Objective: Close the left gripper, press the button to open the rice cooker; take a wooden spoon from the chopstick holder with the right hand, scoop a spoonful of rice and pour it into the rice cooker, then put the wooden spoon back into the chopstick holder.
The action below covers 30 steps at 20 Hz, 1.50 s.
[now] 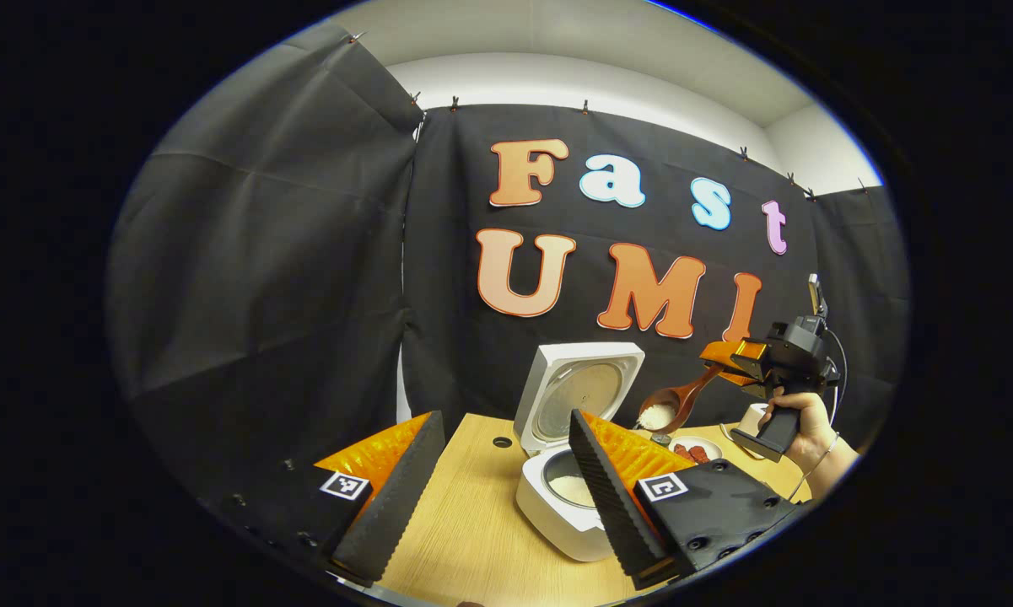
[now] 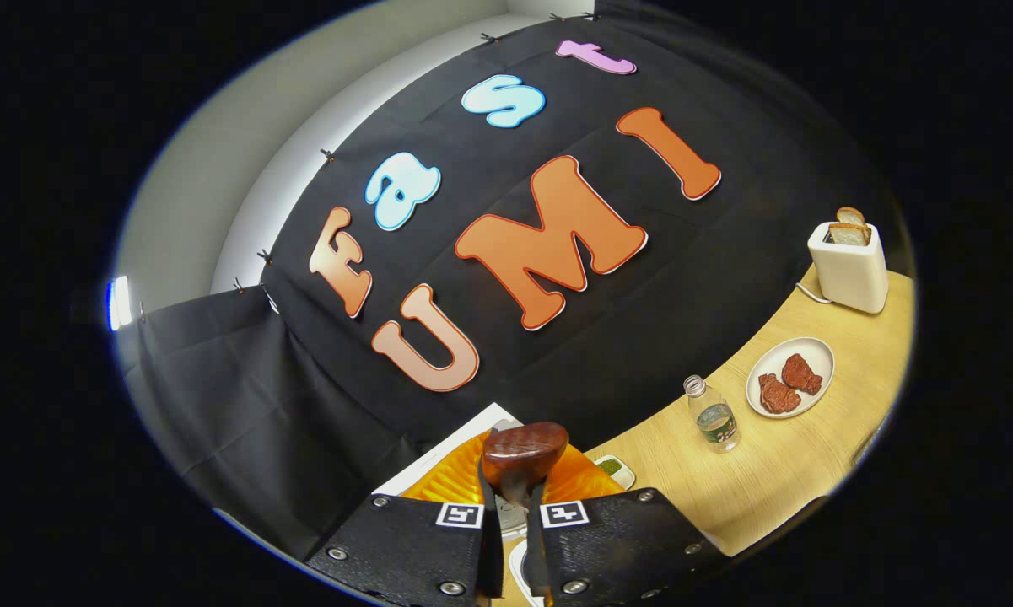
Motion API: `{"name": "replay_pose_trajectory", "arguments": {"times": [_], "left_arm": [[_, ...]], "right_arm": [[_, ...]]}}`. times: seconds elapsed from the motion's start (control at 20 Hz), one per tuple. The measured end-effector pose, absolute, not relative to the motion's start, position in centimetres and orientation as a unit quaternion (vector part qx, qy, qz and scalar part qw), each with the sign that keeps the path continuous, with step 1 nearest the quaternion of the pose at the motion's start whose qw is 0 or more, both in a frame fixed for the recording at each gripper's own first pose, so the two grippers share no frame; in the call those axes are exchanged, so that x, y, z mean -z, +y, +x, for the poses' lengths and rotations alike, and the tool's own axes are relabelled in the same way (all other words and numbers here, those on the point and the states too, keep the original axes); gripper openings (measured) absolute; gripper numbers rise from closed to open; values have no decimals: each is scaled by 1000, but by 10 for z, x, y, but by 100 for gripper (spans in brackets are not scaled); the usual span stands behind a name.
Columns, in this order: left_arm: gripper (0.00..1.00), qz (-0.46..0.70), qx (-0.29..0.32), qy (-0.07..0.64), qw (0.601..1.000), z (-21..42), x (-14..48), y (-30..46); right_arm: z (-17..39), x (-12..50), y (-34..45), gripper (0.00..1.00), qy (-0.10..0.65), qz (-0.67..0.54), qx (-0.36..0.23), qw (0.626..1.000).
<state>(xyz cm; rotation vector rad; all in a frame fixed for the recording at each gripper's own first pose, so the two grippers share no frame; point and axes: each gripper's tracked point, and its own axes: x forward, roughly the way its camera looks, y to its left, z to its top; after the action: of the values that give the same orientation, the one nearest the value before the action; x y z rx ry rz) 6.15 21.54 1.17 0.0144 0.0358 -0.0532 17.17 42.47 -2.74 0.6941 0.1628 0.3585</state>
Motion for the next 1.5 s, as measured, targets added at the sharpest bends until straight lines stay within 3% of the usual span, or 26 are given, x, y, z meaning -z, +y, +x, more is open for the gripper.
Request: {"name": "replay_pose_trajectory", "arguments": {"times": [1.5], "left_arm": [[100, 0, 21, 24, 1000, 58, -3, 224]], "right_arm": [[152, 23, 466, 11, 45, 158, -237, 957]]}}
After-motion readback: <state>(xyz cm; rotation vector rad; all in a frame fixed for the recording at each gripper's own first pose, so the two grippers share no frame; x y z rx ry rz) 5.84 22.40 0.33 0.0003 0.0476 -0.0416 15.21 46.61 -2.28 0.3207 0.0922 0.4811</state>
